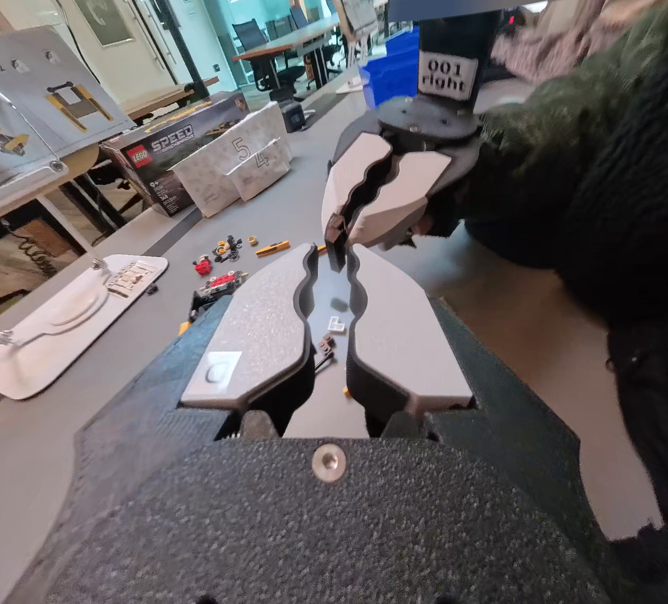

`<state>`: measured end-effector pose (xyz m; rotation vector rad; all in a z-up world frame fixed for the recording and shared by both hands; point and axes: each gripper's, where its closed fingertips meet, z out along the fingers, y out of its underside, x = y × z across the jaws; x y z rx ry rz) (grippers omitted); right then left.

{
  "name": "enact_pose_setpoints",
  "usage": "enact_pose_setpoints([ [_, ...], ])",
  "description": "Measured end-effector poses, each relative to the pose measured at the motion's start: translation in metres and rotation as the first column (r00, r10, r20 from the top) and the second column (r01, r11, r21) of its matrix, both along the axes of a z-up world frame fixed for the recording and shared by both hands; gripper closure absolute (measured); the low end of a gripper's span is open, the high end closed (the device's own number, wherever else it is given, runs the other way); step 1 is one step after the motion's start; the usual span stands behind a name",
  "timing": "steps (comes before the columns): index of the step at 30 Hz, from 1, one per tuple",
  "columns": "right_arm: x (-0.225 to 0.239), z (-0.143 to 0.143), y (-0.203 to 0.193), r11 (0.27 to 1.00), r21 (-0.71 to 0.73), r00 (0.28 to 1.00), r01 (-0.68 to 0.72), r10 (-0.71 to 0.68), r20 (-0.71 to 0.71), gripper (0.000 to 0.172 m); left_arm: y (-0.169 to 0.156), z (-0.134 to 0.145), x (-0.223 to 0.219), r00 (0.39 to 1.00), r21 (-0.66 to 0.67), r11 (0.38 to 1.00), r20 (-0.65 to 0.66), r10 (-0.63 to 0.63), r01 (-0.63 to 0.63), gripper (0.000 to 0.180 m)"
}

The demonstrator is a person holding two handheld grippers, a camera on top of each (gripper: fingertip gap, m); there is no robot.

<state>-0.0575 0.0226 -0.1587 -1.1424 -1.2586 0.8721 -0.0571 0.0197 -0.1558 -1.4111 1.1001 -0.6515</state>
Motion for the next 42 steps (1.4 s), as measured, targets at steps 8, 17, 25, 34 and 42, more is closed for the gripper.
enact_pose_setpoints([
  [8, -0.002, 0.008, 0.008, 0.981, 0.124, 0.989, 0.151, -0.149, -0.024, 0.166, 0.007, 0.009, -0.001, 0.992, -0.065, 0.994, 0.084, 0.093, -0.088, 0.170],
  [17, -0.004, 0.009, 0.017, 0.869, 0.335, 0.919, 0.363, -0.394, 0.026, 0.166, 0.018, 0.008, -0.004, 0.980, -0.165, 0.976, 0.120, 0.161, -0.140, 0.171],
  [25, -0.004, 0.004, 0.014, 0.921, 0.265, 0.945, 0.285, -0.317, 0.085, 0.166, 0.014, 0.001, -0.005, 0.997, -0.079, 0.994, -0.015, 0.078, -0.078, 0.171],
  [34, -0.002, -0.006, 0.008, 0.993, 0.010, 0.985, 0.116, -0.117, 0.128, 0.165, 0.006, -0.010, -0.004, 0.976, 0.095, 0.995, -0.219, 0.005, 0.016, 0.173],
  [42, -0.001, -0.007, 0.005, 0.996, -0.035, 0.987, 0.086, -0.080, 0.136, 0.165, 0.005, -0.010, -0.003, 0.991, -0.103, 0.990, -0.078, -0.107, 0.099, 0.173],
])
